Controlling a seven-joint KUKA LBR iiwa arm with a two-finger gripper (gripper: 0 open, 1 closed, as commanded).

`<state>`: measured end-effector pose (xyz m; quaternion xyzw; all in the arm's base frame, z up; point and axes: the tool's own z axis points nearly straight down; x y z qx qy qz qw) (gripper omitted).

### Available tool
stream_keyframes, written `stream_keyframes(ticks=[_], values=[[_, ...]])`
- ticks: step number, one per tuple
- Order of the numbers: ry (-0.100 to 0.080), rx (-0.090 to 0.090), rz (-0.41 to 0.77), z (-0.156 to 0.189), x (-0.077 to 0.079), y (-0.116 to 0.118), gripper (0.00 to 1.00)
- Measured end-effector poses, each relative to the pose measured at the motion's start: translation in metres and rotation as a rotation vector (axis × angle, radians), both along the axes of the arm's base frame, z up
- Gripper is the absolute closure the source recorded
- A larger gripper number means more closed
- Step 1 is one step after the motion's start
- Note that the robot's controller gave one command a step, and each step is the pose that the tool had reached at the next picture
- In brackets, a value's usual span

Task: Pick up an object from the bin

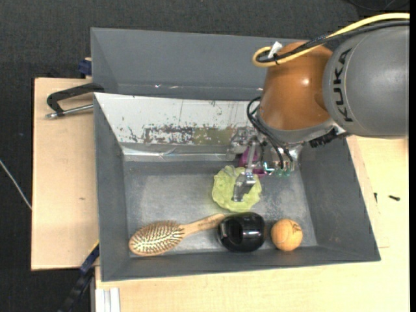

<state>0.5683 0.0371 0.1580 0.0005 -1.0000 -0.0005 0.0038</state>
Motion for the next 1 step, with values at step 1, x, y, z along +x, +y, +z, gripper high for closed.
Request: stream_keyframes(ticks=[1], values=[[-0.008,0.001,-0.001,0.0044,0.002,-0.0002,1.0]])
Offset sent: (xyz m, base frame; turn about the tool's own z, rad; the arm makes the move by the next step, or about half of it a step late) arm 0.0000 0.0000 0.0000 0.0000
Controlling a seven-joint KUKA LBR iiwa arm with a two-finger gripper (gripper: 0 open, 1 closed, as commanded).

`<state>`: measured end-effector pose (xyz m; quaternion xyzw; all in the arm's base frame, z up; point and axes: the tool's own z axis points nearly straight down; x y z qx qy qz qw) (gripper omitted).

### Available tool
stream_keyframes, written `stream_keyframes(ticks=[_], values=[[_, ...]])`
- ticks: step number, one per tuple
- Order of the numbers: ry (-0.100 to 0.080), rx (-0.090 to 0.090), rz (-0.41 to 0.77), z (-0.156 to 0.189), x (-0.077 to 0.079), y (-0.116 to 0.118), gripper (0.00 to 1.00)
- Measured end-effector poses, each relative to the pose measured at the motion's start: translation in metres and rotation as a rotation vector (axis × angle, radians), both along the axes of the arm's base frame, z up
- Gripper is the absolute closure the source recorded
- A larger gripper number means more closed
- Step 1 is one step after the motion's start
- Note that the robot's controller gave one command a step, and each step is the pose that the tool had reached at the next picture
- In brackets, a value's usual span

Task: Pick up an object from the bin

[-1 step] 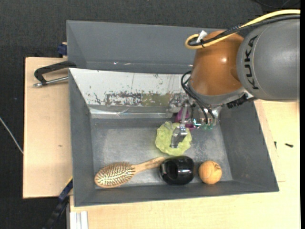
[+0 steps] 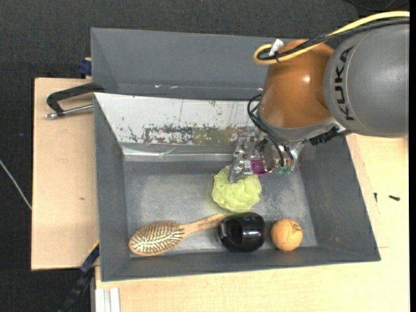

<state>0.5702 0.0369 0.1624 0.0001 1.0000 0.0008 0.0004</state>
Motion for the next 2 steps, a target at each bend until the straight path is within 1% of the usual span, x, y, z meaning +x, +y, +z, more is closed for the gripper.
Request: stream_keyframes(ticks=[1,2], values=[[0.0,0.0,0.0,0.0,0.0,0.0,1.0],[0.005,-0.001,0.021,0.042,-0.027,0.008,1.0]])
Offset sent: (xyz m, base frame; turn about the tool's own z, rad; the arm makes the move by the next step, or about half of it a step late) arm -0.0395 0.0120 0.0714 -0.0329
